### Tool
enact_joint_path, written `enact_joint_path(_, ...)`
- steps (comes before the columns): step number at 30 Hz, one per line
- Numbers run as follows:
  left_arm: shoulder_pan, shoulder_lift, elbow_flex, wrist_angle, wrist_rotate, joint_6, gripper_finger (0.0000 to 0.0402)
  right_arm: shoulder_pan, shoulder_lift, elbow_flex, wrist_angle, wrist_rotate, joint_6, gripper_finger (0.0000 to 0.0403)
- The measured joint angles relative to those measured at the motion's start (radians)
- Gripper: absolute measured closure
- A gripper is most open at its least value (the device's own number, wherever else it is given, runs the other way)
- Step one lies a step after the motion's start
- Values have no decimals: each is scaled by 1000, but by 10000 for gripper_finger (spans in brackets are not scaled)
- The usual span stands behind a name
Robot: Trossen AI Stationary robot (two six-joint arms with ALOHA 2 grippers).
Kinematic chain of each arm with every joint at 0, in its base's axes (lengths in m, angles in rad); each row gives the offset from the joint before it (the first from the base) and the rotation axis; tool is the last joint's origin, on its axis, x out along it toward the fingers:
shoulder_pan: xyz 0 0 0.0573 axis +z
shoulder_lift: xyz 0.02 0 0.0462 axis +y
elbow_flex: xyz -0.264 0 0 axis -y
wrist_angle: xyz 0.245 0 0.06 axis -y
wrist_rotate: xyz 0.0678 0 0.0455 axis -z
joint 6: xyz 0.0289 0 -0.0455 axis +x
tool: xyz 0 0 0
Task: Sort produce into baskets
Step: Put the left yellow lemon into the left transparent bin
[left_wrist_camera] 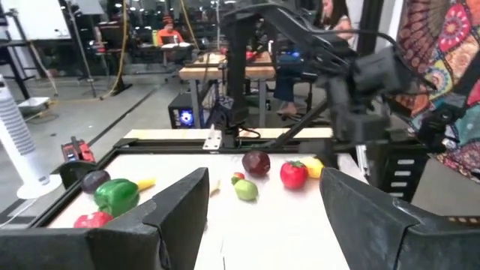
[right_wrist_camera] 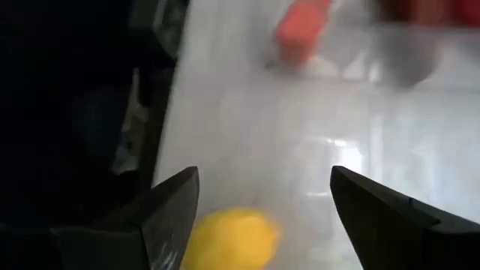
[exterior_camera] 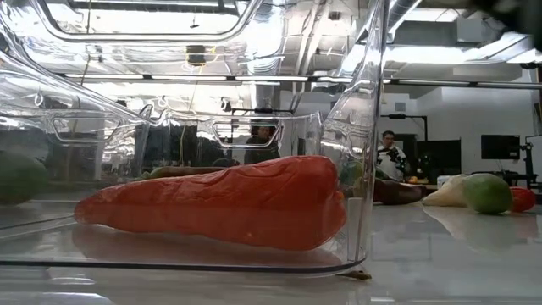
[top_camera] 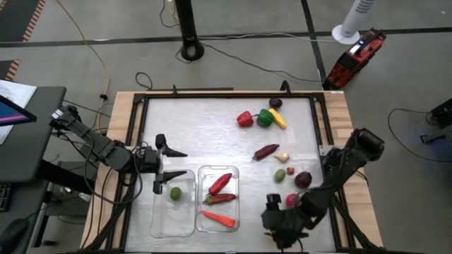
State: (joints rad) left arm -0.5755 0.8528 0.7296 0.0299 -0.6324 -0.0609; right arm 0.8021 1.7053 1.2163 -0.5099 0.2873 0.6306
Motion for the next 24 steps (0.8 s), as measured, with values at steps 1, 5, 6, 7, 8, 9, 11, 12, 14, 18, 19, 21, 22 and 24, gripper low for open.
enact_joint_path(1, 0, 0, 0, -3, -7, -4, 159, 10, 6, 0, 11, -2, 20, 64)
enact_joint_path(5, 0, 0, 0, -25, -36, -12, 159, 41, 37, 2, 7, -29, 119, 29)
enact_joint_path(6, 0, 0, 0, -26, -38, -12, 159, 46, 47, 1, 0, -31, 142, 21)
enact_joint_path(7, 0, 0, 0, -26, -38, -11, 159, 52, 53, 1, -3, -32, 160, 13)
enact_joint_path(8, 0, 0, 0, -26, -38, -7, 159, 58, 61, 1, -5, -32, 173, 8)
enact_joint_path(9, 1, 0, 0, -26, -39, -4, 159, 66, 68, 2, -8, -29, 185, 6)
enact_joint_path(11, 1, 0, 0, -25, -49, 4, 159, 77, 86, 1, -20, -27, 196, 8)
enact_joint_path(12, 1, 0, 0, -26, -57, 9, 159, 83, 98, 1, -23, -18, 205, 11)
enact_joint_path(14, 1, 0, 0, -25, -64, 14, 159, 93, 111, 1, -26, 9, 223, 17)
enact_joint_path(18, 2, 0, 0, -24, -65, 41, 159, 117, 145, 2, -29, 62, 249, 24)
enact_joint_path(19, 2, 0, 0, -24, -65, 48, 159, 122, 153, 1, -32, 78, 256, 25)
enact_joint_path(21, 2, 0, 0, -23, -68, 57, 159, 128, 178, 1, -36, 95, 260, 26)
enact_joint_path(22, 2, 0, 0, -21, -75, 60, 159, 128, 192, 1, -36, 98, 260, 26)
enact_joint_path(24, 2, 0, 0, -19, -93, 62, 159, 128, 218, 2, -40, 97, 261, 27)
